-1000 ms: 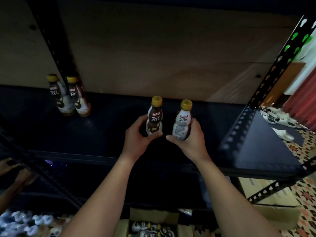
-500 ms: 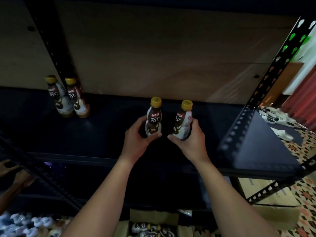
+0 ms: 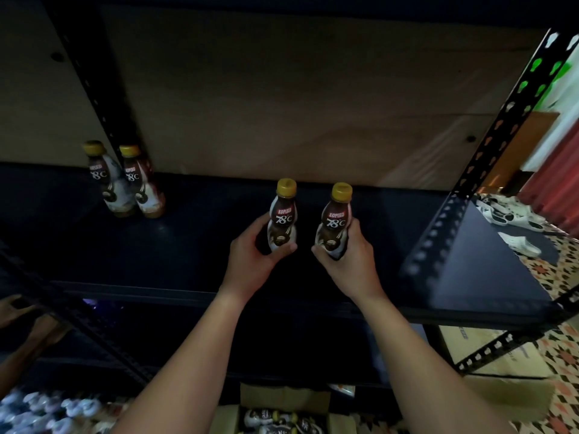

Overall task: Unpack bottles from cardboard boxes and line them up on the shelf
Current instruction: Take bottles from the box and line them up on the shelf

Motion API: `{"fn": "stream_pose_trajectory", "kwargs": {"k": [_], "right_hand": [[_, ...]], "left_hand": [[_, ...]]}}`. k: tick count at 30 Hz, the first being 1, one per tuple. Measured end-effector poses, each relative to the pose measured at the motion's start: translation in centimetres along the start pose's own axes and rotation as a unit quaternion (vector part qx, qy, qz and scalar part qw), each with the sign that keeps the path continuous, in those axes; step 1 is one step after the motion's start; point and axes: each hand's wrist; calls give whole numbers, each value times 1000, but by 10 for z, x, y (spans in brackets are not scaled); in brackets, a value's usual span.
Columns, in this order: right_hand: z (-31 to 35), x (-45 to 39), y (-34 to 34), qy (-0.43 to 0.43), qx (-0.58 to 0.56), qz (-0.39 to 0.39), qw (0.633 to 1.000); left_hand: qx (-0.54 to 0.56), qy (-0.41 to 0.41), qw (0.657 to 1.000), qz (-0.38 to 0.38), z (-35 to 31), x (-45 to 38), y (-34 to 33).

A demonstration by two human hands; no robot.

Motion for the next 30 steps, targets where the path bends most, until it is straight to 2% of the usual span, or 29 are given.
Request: {"fn": "stream_pose_trajectory", "kwargs": {"k": [4,10,22,30], "right_hand": [[2,0,1,-3,-11,9,1000],[3,0,0,15,3,-7,1000],[5,-1,-12,-3,51,-17,999],[27,-35,-56,-6,79,7,997]], "left_hand": [[-14,2,1000,-5,-1,0,-1],[-117,-16,992,-45,-2,2,-9],[-138,-16,987,-80,7,-1,-9],[-169,18,979,-110,29,-21,51]]}}
Point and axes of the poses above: each hand's wrist, its own x-axis away from the middle knuckle, its own y-axis out of the back of the hand, z = x × y, and after that the axes turned 6 degrees about z, right-handed
